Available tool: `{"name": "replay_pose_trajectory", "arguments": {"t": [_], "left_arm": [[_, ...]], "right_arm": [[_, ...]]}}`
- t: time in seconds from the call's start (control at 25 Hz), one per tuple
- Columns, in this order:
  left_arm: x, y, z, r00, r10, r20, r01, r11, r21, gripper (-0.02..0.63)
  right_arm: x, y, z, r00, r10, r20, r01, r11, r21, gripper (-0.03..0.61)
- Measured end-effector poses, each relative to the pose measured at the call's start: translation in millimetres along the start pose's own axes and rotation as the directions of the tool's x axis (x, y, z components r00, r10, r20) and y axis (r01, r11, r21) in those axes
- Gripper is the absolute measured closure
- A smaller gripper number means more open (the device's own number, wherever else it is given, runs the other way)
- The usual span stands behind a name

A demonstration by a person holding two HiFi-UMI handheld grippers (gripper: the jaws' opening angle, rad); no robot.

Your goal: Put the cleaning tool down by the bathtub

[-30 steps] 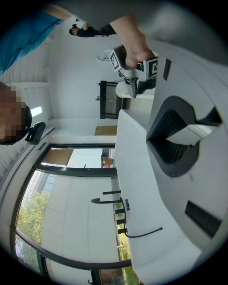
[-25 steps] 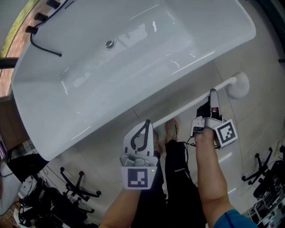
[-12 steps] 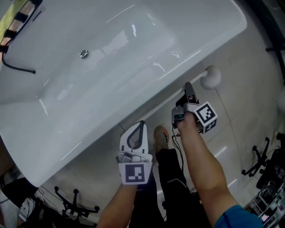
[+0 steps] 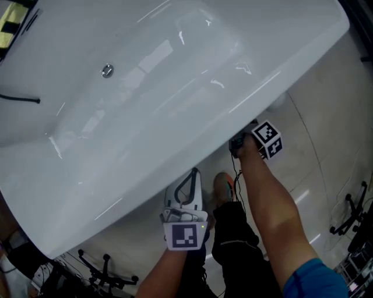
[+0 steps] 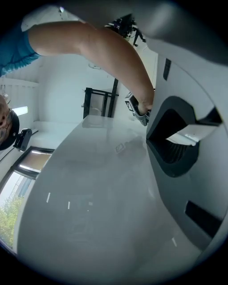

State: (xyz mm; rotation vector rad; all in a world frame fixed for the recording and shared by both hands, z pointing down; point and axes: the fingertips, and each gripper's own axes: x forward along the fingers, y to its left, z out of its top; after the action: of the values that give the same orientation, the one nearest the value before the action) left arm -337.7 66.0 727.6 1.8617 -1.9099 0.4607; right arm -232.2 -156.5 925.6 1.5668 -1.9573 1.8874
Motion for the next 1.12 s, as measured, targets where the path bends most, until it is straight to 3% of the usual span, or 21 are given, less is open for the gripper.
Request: {"name": "replay_pose_trajectory", "arguments": {"t": [0.36,0.6,0.84,1.12], "left_arm": [[70,23,-37,0.999,-0.033,0.006,0.033,0.999,0.019,0.614],[73,7,-35,0.997,-0.077,-0.028,0.077,0.997,-0.021,0.614],[47,-30,-12,0.985,-0.146,-0.091,0.142,0.989,-0.043,0.614],[34,-35,9,0.987,-0.129,-0.091,0.122,0.989,-0.080,0.614]], "right_arm": [[59,-41,-23,0.998,-0.030,-0.048,0.031,0.999,0.033,0.499],[64,-50,-24,0.994,-0.017,-0.104,0.019,1.000,0.022,0.373],[41,-24,-16,0.981,0.030,-0.194,-0.038,0.999,-0.035,0.322],[23,16,-1,0.973,0.056,-0.222,-0.080,0.992,-0.101,0.364]]}}
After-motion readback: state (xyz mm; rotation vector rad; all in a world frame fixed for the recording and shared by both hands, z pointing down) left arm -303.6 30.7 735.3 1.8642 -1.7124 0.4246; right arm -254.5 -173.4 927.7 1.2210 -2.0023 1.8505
